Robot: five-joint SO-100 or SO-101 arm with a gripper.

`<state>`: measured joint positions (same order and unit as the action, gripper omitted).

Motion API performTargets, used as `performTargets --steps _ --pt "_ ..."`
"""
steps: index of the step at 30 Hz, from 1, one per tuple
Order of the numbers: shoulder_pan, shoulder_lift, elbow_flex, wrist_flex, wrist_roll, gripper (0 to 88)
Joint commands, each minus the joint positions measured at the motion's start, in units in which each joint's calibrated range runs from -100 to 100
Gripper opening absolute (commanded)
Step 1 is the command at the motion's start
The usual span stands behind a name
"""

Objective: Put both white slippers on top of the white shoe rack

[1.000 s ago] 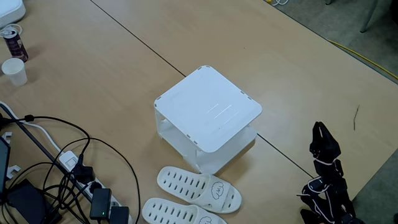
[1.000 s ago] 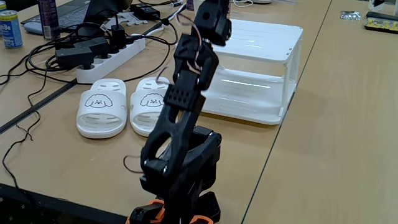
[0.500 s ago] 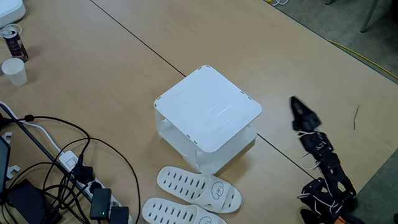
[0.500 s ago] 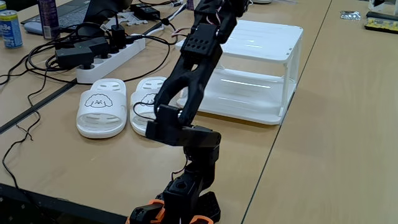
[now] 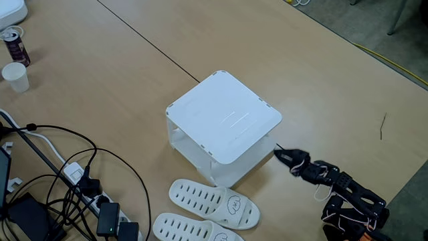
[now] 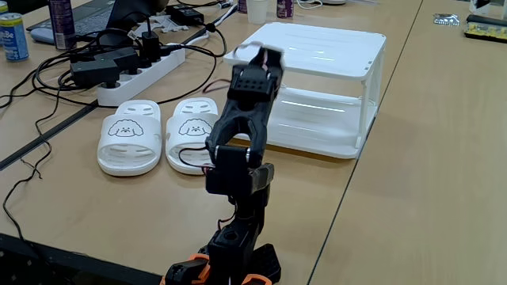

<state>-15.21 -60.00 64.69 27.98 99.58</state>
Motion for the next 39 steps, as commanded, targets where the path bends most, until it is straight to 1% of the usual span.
performTargets --steps 1,5,10,14,18,22,27,29,39 --pt "-4.8 -0.6 5.0 0.3 0.4 0.8" --pt "-10.6 -0.7 9.7 0.2 0.4 0.9" --pt "-20.9 -0.6 13.4 -0.2 0.4 1.0" --pt "-29.4 -0.6 14.8 -0.4 0.4 1.0" --pt "-35.7 -0.6 14.7 -0.5 0.4 1.0" --pt "-38.0 -0.6 14.0 -0.6 0.4 1.2" --pt "-38.2 2.0 9.8 -1.3 0.4 7.7" --pt "-38.2 5.5 6.8 -2.7 0.4 8.6" --pt "-38.9 27.8 -7.3 -19.4 0.4 8.6"
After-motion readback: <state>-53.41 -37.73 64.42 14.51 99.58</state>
